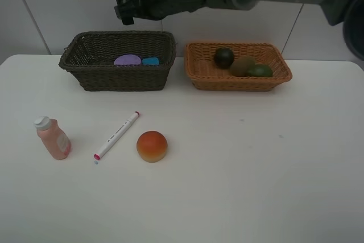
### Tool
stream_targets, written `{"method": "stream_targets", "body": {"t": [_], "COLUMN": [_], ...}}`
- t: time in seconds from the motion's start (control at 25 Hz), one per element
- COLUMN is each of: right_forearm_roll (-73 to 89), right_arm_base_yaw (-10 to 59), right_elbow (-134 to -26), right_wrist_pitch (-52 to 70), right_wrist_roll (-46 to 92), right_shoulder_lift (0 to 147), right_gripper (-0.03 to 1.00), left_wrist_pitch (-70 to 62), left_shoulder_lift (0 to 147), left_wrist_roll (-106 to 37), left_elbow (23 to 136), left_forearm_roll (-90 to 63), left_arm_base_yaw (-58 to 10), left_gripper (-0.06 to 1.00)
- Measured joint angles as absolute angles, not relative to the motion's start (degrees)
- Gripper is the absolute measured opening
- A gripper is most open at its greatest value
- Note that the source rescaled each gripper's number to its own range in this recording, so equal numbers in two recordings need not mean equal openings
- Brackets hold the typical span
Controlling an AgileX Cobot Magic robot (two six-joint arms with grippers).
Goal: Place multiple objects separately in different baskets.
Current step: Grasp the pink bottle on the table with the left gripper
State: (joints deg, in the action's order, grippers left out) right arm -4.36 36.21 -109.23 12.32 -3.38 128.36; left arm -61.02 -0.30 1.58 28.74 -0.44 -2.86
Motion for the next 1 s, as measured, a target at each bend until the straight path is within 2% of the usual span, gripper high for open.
{"method": "stream_targets", "body": {"t": [0.56,1.0], "right_forearm_roll": [-5.2,-5.57], "right_arm_base_yaw": [32.51,27.16], "right_elbow": [-107.61,-84.58], "right_wrist_pitch": [36.11,36.33], "right_wrist_roll": [-3.38,-4.93], "right_shoulder_lift": [115.3,98.29], "right_gripper": [1.0,1.0], "left_wrist_pitch": [-61.02,-61.02], "left_shoulder_lift": [-0.3,-0.3], "left_wrist_roll": [1.58,1.58], "left_elbow": [28.74,28.74], "left_forearm_roll": [-0.44,-0.44], "left_arm_base_yaw": [-2.86,-2.86], "left_gripper": [1.0,1.0]}}
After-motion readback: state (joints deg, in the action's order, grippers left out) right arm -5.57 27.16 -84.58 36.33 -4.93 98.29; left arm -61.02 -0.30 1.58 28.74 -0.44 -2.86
